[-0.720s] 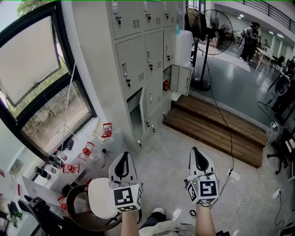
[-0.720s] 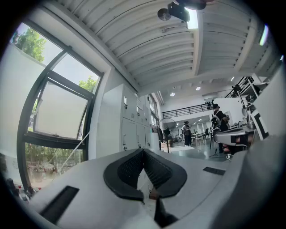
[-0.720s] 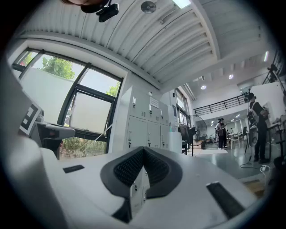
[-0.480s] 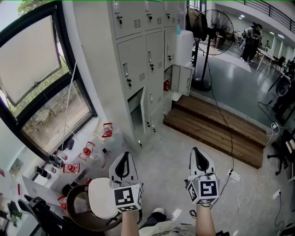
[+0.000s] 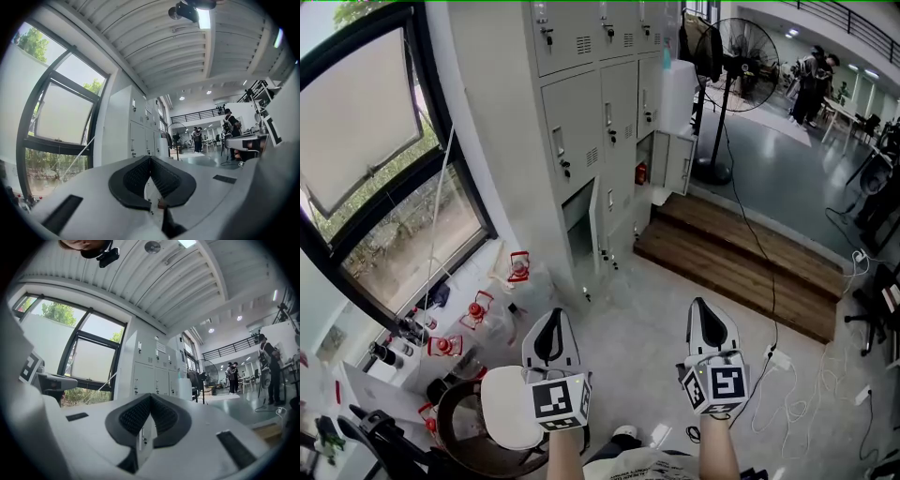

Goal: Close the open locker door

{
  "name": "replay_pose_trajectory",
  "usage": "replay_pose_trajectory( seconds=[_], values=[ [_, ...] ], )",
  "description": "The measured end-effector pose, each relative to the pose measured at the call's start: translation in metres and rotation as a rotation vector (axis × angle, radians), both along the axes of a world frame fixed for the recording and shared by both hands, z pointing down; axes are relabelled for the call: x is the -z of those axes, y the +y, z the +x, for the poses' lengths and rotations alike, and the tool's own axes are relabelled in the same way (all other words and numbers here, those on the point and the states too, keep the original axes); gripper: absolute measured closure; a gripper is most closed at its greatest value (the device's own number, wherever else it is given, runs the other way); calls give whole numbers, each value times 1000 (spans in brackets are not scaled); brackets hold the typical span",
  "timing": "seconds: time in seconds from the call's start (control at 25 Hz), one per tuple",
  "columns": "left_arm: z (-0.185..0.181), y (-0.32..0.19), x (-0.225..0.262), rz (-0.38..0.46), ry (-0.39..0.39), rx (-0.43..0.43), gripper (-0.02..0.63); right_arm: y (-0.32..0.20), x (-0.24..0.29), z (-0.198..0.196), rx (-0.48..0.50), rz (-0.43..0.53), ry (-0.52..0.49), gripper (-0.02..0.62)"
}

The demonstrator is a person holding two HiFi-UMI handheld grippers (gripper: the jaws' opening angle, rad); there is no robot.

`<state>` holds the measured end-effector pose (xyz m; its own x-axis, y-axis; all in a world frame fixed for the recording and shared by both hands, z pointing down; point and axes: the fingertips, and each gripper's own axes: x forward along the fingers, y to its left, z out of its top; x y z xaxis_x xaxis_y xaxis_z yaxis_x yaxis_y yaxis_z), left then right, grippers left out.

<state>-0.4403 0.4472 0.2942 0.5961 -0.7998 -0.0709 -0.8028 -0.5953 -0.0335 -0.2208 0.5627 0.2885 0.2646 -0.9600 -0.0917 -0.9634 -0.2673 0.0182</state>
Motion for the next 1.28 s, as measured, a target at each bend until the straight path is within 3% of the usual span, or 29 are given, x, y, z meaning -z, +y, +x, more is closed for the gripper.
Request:
replay_pose_trajectory(
  seconds=[0.2, 0.24, 0.28, 0.8, 1.28],
  values=[
    [0, -20, 0, 9, 1, -15, 601, -22, -2, -8, 24, 10, -11, 582],
    [1, -24, 0, 10, 2, -19, 601, -27, -3, -10, 40, 9, -17, 486],
    [2, -28, 0, 11, 3, -23, 601, -32, -4, -12, 52, 7, -21, 449],
    [15, -81, -18, -29, -13, -3, 601, -97, -20, -9, 99, -48, -6, 449],
    [60, -180, -19, -28, -24, 102, 601, -220, -26, 51, 207, -56, -10, 449]
  ],
)
